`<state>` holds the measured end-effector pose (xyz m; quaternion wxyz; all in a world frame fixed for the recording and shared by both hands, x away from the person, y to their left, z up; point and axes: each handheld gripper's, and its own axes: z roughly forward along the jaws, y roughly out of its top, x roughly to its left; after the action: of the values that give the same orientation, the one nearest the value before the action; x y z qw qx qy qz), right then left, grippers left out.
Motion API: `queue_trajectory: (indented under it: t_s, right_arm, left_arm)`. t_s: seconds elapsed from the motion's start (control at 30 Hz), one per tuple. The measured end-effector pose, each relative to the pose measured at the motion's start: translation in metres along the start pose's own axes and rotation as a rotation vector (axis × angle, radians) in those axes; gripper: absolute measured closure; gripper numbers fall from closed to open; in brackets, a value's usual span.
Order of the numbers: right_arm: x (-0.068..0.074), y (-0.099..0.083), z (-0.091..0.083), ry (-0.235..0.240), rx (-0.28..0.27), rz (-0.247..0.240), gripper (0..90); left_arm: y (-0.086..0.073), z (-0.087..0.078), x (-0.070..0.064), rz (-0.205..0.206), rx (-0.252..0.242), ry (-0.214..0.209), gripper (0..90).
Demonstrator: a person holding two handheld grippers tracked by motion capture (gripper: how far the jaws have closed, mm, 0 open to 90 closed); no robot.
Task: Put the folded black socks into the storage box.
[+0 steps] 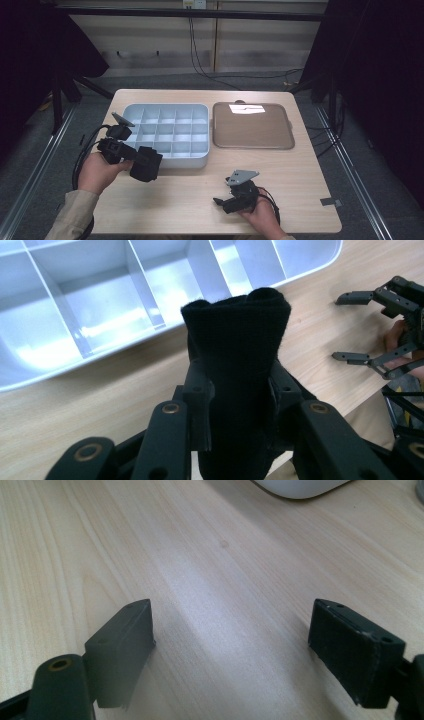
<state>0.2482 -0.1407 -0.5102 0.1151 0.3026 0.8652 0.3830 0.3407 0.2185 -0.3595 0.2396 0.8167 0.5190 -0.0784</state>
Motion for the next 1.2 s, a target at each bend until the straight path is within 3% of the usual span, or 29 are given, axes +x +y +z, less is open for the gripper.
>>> queue_trajectory:
  t_s: [0.7, 1.2]
  right_arm:
    - [0.000, 0.000, 0.001, 0.004, 0.000, -0.003, 17.3]
    - [0.000, 0.000, 0.001, 0.004, -0.001, -0.005, 17.3]
  left_arm:
    - [0.015, -0.015, 0.005, 0.002, 0.000, 0.028, 69.2]
    - [0.028, -0.020, 0.015, -0.030, -0.012, 0.036, 69.2]
